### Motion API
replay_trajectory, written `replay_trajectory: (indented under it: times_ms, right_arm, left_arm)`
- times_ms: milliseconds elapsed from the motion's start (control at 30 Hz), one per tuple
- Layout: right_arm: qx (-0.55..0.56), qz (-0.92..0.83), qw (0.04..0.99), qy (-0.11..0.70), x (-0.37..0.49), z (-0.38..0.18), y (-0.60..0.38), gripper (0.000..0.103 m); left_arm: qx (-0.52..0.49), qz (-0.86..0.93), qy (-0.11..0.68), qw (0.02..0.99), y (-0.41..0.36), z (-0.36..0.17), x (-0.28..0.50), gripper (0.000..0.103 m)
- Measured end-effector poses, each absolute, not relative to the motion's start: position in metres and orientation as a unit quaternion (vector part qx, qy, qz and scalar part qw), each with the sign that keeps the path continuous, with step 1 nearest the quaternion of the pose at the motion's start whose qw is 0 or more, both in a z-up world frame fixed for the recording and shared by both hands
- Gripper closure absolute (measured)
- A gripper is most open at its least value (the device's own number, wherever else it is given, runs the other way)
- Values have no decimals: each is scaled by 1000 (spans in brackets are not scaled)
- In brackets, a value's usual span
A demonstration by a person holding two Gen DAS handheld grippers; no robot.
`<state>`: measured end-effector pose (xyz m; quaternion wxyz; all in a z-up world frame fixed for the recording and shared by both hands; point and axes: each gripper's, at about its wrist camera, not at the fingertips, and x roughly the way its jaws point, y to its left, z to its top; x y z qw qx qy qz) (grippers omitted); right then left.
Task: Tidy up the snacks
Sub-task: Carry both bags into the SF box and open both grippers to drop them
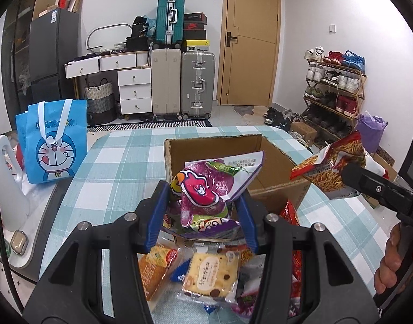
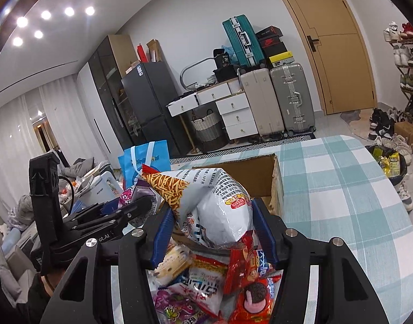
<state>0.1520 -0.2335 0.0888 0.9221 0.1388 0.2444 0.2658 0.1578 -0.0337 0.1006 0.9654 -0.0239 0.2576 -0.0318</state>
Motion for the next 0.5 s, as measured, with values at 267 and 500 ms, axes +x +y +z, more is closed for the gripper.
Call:
replay_trajectory:
  times_ms: [267,500]
  right_arm:
    - [145,260,918,262,181,88,-229,46]
    - [139,257,916,274,202,87,-217,46]
  left_arm:
    - [-30,-26,268,963,-32,98,195,56]
    - [-30,-20,272,962,-32,93,216,56]
